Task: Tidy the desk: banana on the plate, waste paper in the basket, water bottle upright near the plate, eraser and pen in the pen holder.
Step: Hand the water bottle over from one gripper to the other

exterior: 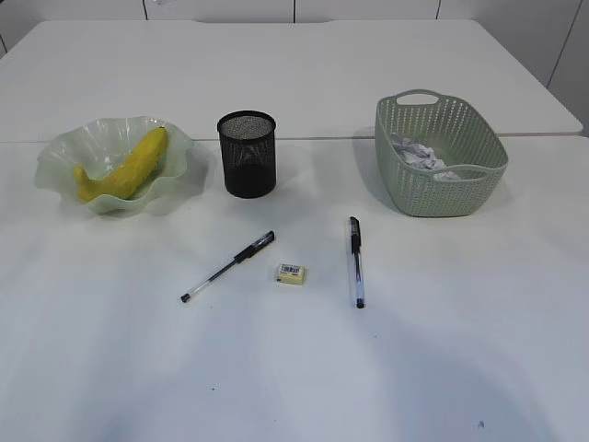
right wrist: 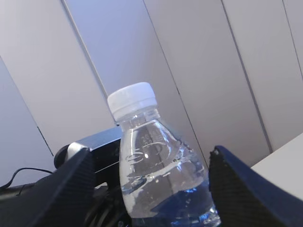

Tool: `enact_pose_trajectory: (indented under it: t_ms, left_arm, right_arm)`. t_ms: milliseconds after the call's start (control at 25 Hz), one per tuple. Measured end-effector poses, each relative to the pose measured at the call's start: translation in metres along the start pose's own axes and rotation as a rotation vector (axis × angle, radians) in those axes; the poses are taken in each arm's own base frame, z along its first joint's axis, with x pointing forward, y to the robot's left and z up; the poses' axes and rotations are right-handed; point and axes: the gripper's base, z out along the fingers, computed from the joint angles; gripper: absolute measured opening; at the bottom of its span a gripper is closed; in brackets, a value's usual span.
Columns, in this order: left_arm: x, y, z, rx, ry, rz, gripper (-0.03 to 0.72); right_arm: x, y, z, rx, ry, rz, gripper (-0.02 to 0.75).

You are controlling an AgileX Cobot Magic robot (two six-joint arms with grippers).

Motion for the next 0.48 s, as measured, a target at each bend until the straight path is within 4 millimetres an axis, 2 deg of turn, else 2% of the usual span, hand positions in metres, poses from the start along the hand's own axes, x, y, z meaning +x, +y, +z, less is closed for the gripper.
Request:
enact_pose_trajectory:
  t_ms: [320,480]
  left_arm:
    - [0.007,0.01,-0.007,-0.049,0.087,0.078,0.342]
    - [0.011,0.017,-0.008,-0.114,0.141,0.132,0.342]
  right_arm:
    - [0.0,-0.008,0.0,0.093,0.002,-0.086,0.553]
    - [0.005,-0.012,-0.001,0.122,0.077,-0.266,0.553]
